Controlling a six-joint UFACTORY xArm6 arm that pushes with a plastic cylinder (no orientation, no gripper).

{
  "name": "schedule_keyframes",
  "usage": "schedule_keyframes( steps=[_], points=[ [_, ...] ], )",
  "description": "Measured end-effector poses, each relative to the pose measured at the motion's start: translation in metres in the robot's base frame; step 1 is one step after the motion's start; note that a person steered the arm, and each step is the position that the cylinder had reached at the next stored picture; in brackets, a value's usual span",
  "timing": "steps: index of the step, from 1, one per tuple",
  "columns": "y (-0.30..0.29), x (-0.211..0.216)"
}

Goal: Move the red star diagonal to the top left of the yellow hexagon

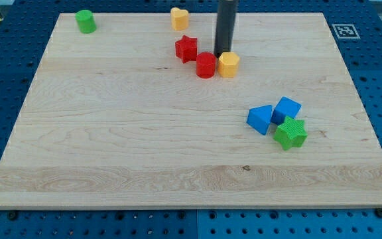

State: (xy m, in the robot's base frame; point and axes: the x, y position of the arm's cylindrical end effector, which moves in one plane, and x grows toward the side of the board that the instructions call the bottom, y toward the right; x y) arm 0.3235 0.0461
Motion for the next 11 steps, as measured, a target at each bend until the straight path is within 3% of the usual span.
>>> schedule_keyframes(
  steps=[4,6,7,9,11],
  points=[
    [-0.079,0.028],
    [-0.179,0.014],
    [-0.171,-0.024],
    [-0.139,0.013],
    [-0.133,-0.013]
  ],
)
